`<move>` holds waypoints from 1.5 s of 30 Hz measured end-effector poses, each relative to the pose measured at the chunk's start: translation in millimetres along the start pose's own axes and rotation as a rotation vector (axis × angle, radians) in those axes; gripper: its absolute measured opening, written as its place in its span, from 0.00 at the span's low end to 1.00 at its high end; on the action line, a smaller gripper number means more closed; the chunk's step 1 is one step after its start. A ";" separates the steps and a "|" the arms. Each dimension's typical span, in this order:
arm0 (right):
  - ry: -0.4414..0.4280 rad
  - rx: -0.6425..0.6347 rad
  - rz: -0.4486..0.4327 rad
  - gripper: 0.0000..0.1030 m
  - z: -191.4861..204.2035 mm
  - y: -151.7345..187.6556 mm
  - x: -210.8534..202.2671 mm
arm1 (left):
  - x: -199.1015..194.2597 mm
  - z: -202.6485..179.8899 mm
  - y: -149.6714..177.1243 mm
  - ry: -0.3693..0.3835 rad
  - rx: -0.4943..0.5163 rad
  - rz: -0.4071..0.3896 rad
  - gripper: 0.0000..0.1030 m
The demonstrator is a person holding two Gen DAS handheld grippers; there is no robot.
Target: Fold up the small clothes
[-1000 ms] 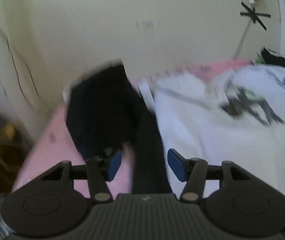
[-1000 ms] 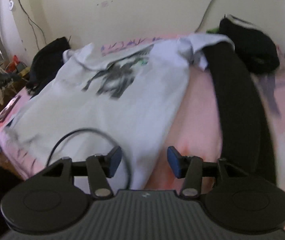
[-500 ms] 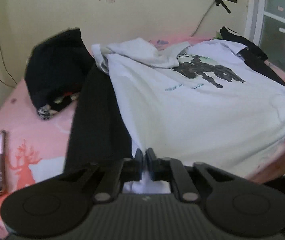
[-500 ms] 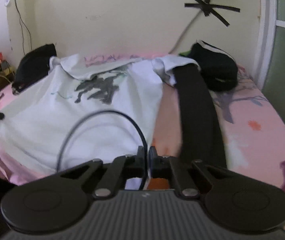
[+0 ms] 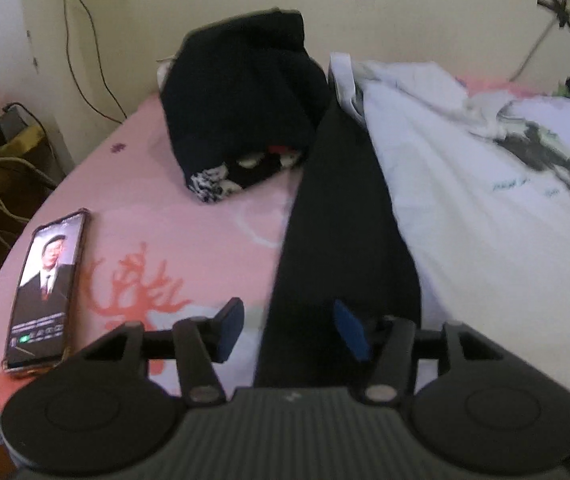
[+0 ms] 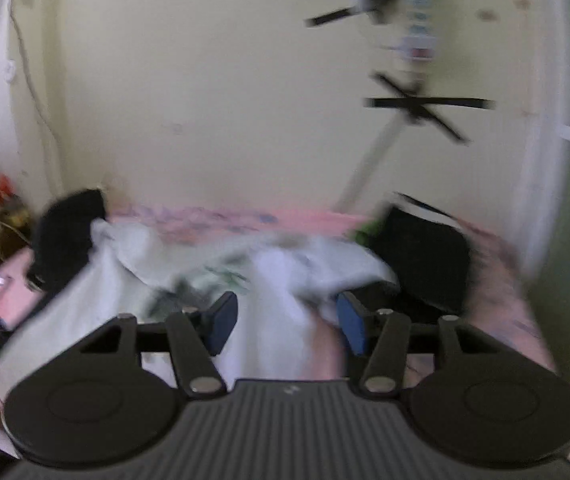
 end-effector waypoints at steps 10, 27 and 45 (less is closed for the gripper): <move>-0.496 0.245 0.458 0.35 124.9 10.9 269.1 | -7.4 12.6 -14.5 -0.004 -0.014 -0.042 0.03; -0.486 -0.056 0.174 0.47 159.3 -85.5 297.7 | -114.1 59.9 -87.4 0.239 -0.269 -0.425 0.03; -0.571 -0.256 0.187 0.63 172.7 -5.2 210.4 | -154.2 -54.6 -357.6 0.248 -0.046 -0.520 0.03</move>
Point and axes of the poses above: each gripper's, at about its wrist camera, not at the fingertips, and x roughly the way its jaws point, z to its left, y to its underside, the point moved 3 cm from there along x, roughly the way its jaws point, and after that the axes turned 1 degree about -y, right-handed, at the moved point
